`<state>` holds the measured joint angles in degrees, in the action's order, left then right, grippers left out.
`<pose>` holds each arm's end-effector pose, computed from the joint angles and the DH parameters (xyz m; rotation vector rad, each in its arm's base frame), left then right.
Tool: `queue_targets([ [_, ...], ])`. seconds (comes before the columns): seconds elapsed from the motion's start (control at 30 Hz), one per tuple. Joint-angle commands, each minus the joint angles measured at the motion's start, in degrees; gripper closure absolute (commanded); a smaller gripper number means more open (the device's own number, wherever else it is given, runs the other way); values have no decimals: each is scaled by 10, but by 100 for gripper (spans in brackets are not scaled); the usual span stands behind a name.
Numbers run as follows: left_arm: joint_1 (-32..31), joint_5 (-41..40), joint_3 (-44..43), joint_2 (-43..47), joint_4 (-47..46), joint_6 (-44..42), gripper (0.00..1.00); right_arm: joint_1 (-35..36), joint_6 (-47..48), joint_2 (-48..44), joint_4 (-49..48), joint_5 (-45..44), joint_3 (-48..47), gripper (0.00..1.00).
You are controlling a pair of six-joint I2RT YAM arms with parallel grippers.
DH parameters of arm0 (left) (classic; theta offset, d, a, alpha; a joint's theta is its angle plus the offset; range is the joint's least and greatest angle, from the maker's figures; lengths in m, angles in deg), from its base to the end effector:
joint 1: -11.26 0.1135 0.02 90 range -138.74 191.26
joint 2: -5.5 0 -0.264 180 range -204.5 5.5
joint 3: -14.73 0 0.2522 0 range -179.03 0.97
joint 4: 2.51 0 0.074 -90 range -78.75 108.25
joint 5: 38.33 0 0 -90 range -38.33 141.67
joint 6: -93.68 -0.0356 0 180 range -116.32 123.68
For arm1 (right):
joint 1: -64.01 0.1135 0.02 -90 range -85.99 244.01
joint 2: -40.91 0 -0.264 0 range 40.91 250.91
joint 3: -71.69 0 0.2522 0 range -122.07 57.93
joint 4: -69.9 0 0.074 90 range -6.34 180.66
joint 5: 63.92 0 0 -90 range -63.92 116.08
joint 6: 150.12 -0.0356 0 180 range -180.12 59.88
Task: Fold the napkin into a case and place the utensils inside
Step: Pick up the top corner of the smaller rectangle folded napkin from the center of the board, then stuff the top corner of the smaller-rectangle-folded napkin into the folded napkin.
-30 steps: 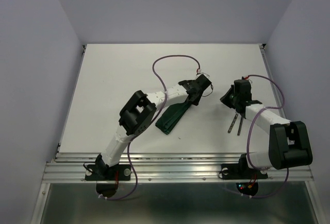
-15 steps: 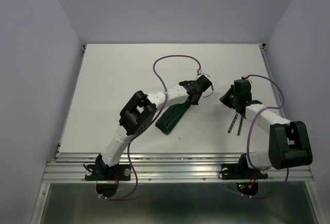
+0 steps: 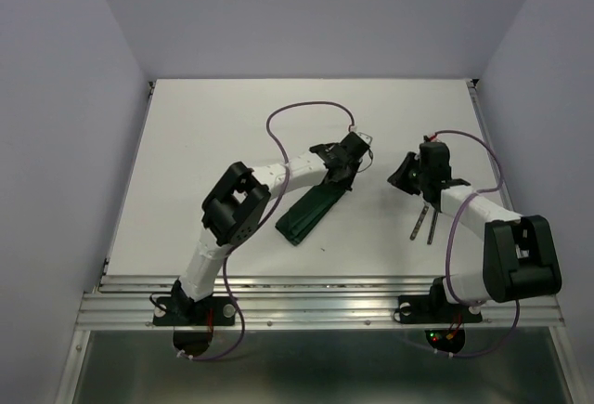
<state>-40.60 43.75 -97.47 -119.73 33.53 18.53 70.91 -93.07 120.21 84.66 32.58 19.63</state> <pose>0.3062 -0.3820 0.1897 0.7171 2.3417 -0.3608 0.2740 0.0372 0.1843 0.4711 2.2996 0.4813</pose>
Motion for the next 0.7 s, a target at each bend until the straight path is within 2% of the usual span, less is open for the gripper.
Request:
queue_targets([
  [0.0, 38, 93, 57, 95, -58, 11, 100, 27, 46, -1, -13, 31, -34, 76],
  [0.13, 62, 150, 101, 124, -89, 26, 100, 69, 59, 4, -11, 26, -48, 70],
  [0.27, 82, 209, 152, 153, -135, 45, 100, 121, 70, 22, -10, 4, -69, 68],
  [0.67, 113, 254, 226, 172, -196, 87, 100, 215, 74, 85, -3, -13, -113, 69],
])
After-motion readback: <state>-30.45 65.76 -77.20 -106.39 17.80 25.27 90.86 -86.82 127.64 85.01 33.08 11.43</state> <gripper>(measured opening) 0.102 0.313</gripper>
